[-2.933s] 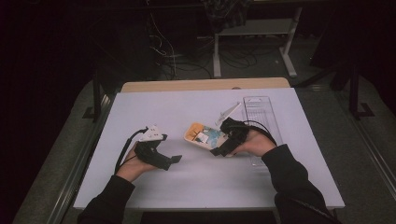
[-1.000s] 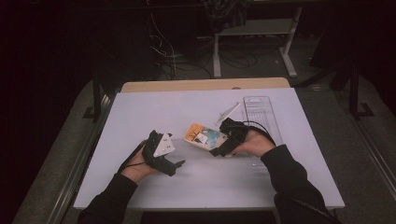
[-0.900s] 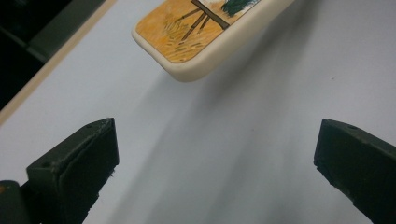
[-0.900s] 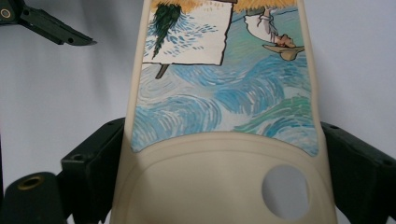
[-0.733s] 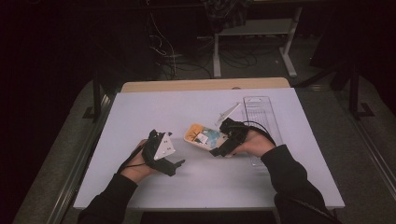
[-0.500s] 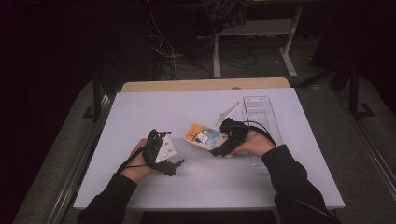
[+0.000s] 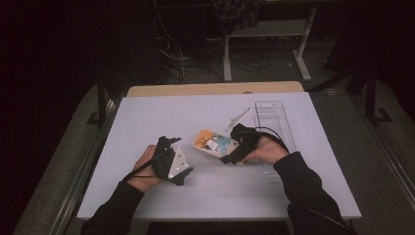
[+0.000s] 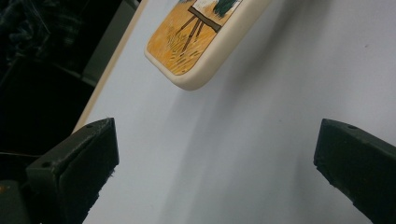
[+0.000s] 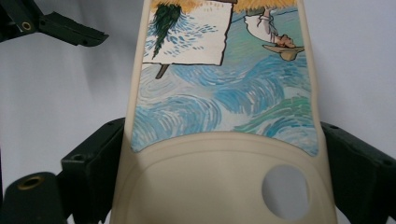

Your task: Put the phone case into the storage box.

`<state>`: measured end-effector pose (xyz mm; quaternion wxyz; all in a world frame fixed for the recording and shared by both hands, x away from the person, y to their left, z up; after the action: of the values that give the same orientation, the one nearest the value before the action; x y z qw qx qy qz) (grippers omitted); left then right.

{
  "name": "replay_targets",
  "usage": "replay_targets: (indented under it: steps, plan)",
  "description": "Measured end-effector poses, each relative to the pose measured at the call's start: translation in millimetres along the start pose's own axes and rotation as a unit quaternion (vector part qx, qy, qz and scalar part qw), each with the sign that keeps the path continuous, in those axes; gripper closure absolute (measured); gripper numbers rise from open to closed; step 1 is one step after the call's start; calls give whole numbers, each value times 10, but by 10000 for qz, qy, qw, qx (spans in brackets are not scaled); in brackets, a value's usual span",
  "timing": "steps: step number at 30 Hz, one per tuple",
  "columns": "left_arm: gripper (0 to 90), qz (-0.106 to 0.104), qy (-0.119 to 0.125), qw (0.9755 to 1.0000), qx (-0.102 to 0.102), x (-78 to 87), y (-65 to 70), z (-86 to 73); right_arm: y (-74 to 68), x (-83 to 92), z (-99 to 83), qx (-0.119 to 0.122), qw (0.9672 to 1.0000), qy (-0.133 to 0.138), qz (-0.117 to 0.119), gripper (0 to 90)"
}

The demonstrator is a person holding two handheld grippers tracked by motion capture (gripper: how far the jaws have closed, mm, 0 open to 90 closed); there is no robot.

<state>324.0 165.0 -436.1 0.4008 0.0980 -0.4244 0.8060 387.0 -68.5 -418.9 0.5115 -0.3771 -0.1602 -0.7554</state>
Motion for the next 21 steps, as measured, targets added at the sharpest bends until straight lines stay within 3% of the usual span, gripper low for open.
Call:
replay_targets:
  steps: [9, 13, 14, 17, 21]
  plan:
    - [0, 224, -104, 9983, -534, 5, 36, 31, 4, 0, 1, 5, 10000, 7, -25, 98]
    - [0, 338, -54, 9975, -621, -8, 66, 46, 15, -5, -1, 61, 10000, 27, -30, 98]
    - [0, 380, -98, 9964, -747, 1, 57, 54, 15, -7, -2, 50, 10000, 27, -31, 98]
    - [0, 459, -53, 9952, -861, -8, 81, 68, 15, -5, -1, 51, 10000, 27, -36, 98]
    - [0, 584, -49, 9918, -1132, -12, 101, 85, 17, 0, -1, 36, 10000, 32, -47, 98]
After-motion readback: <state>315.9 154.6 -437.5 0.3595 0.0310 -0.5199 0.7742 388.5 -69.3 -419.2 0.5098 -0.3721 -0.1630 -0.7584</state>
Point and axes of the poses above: each handheld gripper's, and its own axes: x roughly backward along the jaws, z roughly out of its top, y roughly to its right, the point moved 3 cm from there along -x, roughly forward along the jaws, and after that the axes turned 6 degrees about y, right-handed, at the moved point
